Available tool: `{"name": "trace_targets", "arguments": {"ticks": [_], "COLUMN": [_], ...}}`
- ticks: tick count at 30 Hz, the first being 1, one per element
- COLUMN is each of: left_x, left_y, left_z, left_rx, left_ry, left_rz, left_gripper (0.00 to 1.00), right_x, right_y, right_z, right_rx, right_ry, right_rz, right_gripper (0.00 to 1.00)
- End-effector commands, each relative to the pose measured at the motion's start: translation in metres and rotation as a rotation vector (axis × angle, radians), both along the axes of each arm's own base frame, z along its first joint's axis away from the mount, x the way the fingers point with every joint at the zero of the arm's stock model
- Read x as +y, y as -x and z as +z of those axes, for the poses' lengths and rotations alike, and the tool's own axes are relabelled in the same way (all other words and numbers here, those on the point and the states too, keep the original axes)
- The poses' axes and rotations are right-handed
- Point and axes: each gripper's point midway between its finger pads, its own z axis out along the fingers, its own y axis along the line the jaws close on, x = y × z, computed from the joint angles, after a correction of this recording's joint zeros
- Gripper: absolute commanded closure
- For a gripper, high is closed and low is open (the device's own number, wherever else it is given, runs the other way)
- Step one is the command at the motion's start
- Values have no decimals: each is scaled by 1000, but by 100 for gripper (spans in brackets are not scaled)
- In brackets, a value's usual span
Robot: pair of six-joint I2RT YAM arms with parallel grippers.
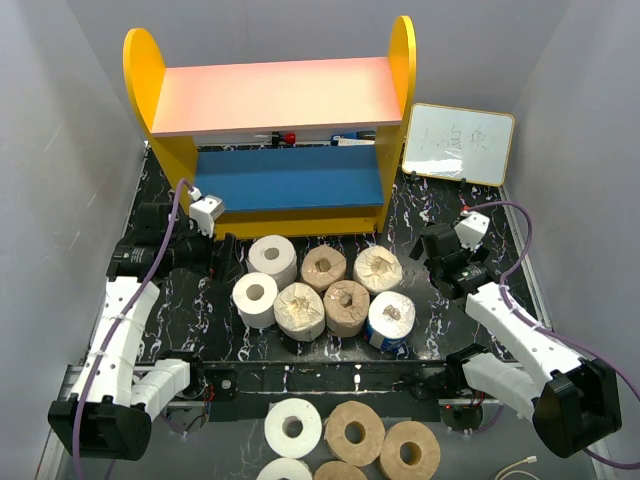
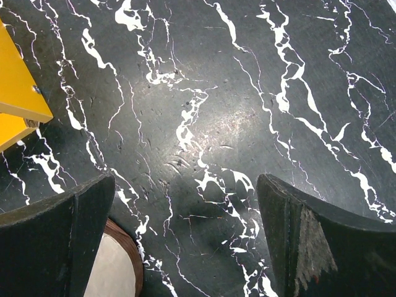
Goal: Place and organize the paper towels onto the shelf
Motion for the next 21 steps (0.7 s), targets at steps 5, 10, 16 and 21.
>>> {"name": "trace_targets", "arguments": {"ticks": [5,10,16,21], "left_x": [-6,-7,1,16], "left_y": [8,8,1,-3], "left_z": [21,20,17,32], "left_rx": [-61,-56,-50,-100], "left_ry": [44,49,27,16], "left_rz": [-46,-52,20,115], "left_gripper": [1,1,1,1], "right_x": [2,5,27,108], "right_y": [-12,-12,-17,-5], "right_z": [28,29,47,103], "right_rx": [-102,-116,-133,-52], "right_ry": [-22,-23,-61,-257], "right_rz": [-9,23,168,560], "right_gripper": [2,1,1,2]}}
